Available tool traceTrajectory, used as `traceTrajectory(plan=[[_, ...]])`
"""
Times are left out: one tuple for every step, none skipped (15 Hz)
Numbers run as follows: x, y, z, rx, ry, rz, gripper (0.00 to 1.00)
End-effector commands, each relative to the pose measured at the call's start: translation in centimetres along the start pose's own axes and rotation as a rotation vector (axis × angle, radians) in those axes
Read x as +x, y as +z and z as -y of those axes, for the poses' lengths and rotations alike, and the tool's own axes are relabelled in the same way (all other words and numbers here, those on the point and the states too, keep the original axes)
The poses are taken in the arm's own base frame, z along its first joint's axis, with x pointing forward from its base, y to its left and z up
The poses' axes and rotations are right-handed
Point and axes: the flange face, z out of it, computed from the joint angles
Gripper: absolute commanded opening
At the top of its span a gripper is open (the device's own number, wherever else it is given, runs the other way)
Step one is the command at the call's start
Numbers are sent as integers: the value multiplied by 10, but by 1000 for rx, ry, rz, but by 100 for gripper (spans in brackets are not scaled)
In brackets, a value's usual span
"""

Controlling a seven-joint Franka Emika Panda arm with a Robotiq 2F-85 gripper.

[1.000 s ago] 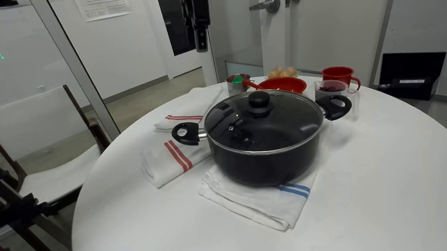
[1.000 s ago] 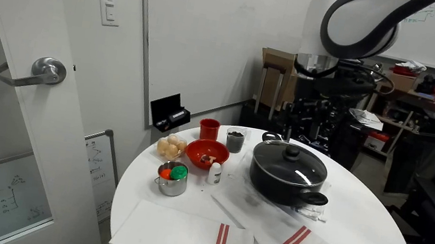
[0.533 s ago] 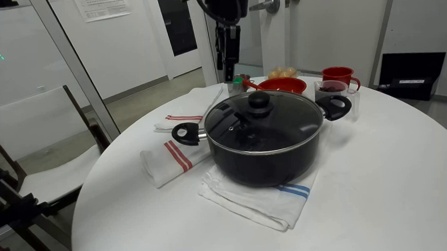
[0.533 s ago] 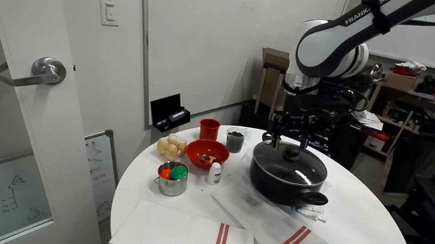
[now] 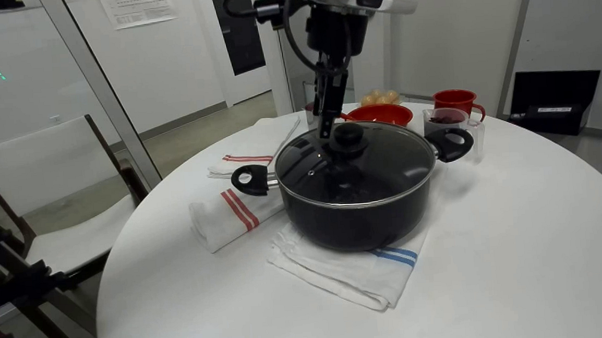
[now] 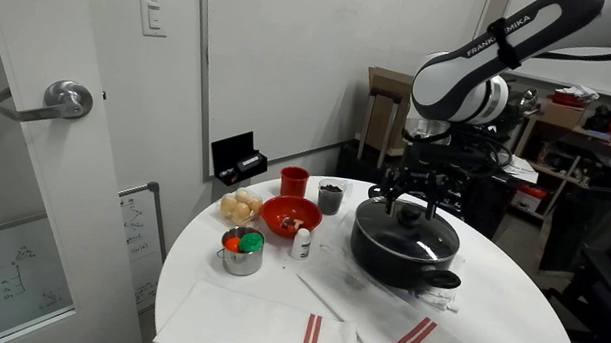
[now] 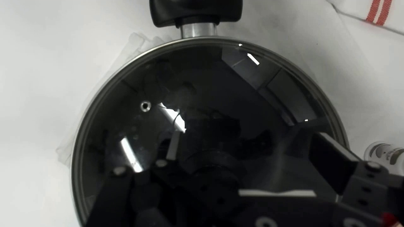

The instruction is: Remove the glass lid from the pot.

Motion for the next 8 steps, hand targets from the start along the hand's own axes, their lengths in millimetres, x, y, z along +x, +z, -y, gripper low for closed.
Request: traceTrajectory(plan=[[13,5,-6,22,63,30,100],[15,6,-8,24,74,33,100],[17,7,-10,25,89,30,100],[19,8,-12,28,98,33,100],[21,8,-14,29,111,31,100],[23,8,-15,30,123,27,100],[24,8,-17,29,134,25,100],[25,8,-18,26,146,20,100]])
